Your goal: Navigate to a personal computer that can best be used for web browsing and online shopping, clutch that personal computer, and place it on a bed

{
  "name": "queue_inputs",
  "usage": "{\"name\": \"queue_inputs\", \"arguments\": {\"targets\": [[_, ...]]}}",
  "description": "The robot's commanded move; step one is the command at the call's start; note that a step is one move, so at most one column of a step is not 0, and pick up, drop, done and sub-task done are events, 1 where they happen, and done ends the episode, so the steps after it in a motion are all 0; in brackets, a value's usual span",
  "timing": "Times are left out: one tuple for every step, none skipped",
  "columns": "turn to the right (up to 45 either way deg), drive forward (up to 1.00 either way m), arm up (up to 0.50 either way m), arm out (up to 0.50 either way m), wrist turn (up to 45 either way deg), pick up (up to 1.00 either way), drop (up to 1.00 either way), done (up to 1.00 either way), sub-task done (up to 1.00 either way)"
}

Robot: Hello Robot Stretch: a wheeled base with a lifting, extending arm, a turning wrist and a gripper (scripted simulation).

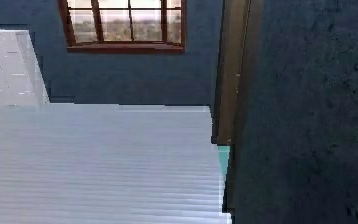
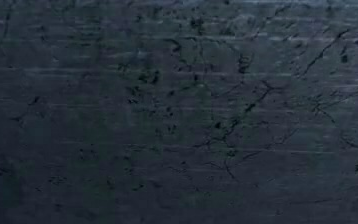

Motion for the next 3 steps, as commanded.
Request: {"name": "queue_inputs", "arguments": {"targets": [[0.0,1.00,0.00,0.00,0.0,0.00,0.00,0.00,0.00],[0.0,0.35,0.00,0.00,0.0,0.00,0.00,0.00,0.00],[24.0,0.00,0.00,0.00,0.0,0.00,0.00,0.00,0.00]]}}
